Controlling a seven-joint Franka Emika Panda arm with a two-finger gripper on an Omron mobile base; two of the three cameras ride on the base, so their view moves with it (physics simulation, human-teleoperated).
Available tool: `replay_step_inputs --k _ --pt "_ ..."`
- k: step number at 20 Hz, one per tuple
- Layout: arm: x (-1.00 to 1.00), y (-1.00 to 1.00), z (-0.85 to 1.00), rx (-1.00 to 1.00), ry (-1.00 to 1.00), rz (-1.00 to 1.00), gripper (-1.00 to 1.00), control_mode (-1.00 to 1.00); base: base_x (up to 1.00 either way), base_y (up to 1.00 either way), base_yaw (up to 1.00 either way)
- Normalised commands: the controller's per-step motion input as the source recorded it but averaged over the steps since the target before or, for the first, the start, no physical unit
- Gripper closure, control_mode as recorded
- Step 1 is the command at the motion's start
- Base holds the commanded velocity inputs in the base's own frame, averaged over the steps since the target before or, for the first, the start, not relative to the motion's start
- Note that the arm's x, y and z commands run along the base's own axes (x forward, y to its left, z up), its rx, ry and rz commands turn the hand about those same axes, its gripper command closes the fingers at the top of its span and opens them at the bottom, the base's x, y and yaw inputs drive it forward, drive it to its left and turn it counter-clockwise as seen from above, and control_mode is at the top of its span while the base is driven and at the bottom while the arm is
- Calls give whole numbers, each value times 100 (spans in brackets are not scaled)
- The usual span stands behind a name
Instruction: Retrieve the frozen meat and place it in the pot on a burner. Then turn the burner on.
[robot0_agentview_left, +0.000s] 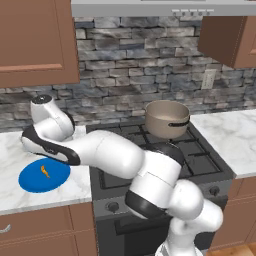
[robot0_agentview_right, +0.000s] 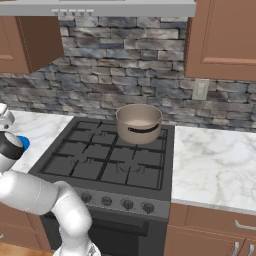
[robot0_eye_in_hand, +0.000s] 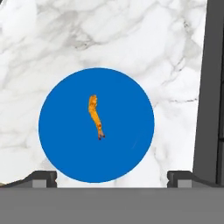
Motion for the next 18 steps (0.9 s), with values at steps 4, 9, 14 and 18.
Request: replay_step_inputs --k 4,9,14,18 --pt "10 0 -19 -4 13 8 -100 -100 0 0 0" --pt "12 0 -25 -3 15 8 -100 -100 0 0 0" --pt "17 7 -30 -5 9 8 -100 -100 0 0 0" --pt "22 12 -29 -8 2 5 -100 -100 0 0 0"
